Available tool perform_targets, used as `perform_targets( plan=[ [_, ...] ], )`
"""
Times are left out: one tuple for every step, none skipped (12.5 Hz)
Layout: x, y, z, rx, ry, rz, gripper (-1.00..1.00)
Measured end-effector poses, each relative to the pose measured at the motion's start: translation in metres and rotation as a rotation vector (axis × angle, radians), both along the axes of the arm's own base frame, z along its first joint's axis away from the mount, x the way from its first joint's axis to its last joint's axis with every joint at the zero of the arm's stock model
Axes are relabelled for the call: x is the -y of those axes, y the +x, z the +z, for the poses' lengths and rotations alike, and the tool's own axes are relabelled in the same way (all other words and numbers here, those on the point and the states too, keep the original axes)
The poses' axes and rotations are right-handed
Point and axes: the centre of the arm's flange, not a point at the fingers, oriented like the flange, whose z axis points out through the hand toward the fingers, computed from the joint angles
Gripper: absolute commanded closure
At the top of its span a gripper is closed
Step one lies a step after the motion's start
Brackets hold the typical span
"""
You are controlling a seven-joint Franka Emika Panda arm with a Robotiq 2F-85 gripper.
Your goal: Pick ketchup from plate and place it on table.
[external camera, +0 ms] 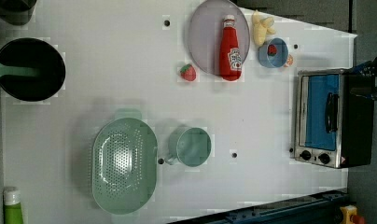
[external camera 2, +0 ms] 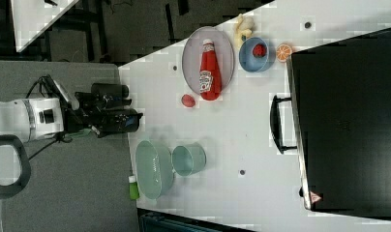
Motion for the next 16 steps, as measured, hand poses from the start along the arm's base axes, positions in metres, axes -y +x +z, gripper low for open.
perform_targets(
  plan=[
    [-0.001, -0.02, -0.005, -0.079, -0.001, 0.001, -0.6],
    [-0.001, -0.04, -0.002, -0.116, -0.007, -0.001, -0.82],
    [0.001, -0.053, 0.009, -0.118, -0.007, -0.007, -0.99],
    [0.0, -0.06, 0.023, -0.092, -0.007, -0.009, -1.0],
    [-0.001, -0.065, 0.038, -0.061, -0.009, -0.007, -1.0],
    [-0.001, -0.069, 0.048, -0.038, -0.02, -0.005, -1.0],
    [-0.003, -0.069, 0.054, -0.027, -0.024, 0.002, -1.0],
    [-0.004, -0.069, 0.054, -0.028, -0.023, 0.011, -1.0],
    [-0.005, -0.066, 0.05, -0.029, -0.019, 0.031, -1.0],
    [-0.006, -0.061, 0.042, -0.034, -0.015, 0.058, -1.0],
    [-0.006, -0.054, 0.033, -0.044, -0.014, 0.088, -1.0],
    [-0.005, -0.045, 0.02, -0.054, -0.01, 0.123, -1.0],
    [-0.003, -0.035, 0.005, -0.062, -0.003, 0.157, -1.0],
    [-0.001, -0.024, -0.012, -0.068, 0.003, 0.192, -1.0],
    [0.0, -0.014, -0.032, -0.082, 0.006, 0.228, -1.0],
    [0.0, -0.005, -0.053, -0.112, 0.019, 0.254, -1.0]
  ],
)
